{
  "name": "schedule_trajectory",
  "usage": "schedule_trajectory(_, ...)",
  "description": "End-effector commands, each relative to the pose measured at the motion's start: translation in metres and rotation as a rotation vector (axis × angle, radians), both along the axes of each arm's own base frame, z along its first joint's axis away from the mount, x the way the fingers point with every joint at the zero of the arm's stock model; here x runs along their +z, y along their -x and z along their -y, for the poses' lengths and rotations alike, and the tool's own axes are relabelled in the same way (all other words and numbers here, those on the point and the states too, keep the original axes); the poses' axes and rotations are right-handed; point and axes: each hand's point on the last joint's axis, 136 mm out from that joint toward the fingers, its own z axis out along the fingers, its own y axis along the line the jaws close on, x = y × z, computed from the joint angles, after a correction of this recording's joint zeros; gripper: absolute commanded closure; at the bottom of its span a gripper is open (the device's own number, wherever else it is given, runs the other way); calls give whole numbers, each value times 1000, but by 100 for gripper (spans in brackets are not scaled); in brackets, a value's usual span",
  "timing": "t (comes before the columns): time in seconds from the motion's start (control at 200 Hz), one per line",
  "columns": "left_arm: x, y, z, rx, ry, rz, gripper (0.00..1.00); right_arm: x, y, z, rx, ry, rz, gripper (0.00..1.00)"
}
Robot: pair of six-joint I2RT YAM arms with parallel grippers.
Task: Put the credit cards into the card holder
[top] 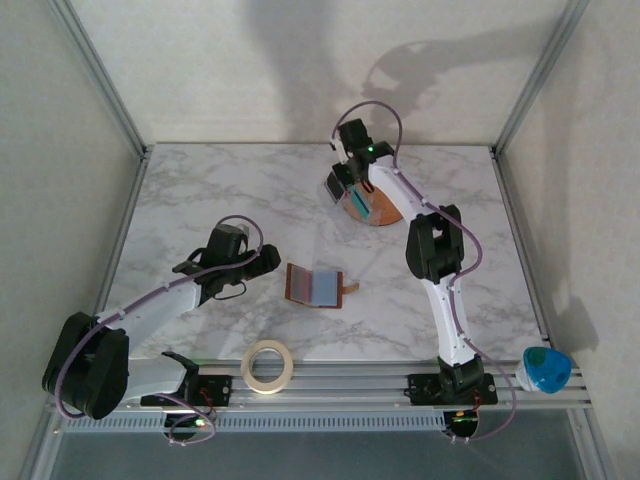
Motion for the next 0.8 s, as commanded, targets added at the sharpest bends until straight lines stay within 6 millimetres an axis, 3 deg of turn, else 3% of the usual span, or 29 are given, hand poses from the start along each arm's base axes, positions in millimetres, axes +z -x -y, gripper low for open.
schedule_trajectory(0.0, 1, 2, -3, 14, -18, 10, 14, -3, -4, -1, 12, 72, 20, 83)
schedule_trajectory(0.165, 0, 3, -4, 13, -30, 3, 14, -2, -3, -5, 21, 87, 33, 84)
schedule_trajectory(0.33, -3, 4, -5, 9, -40, -1, 14, -2, -2, -5, 26, 93, 28, 95)
schedule_trajectory(0.796, -3, 5, -7, 16, -49, 12, 14, 19, 5, -12, 18, 10, 26, 96)
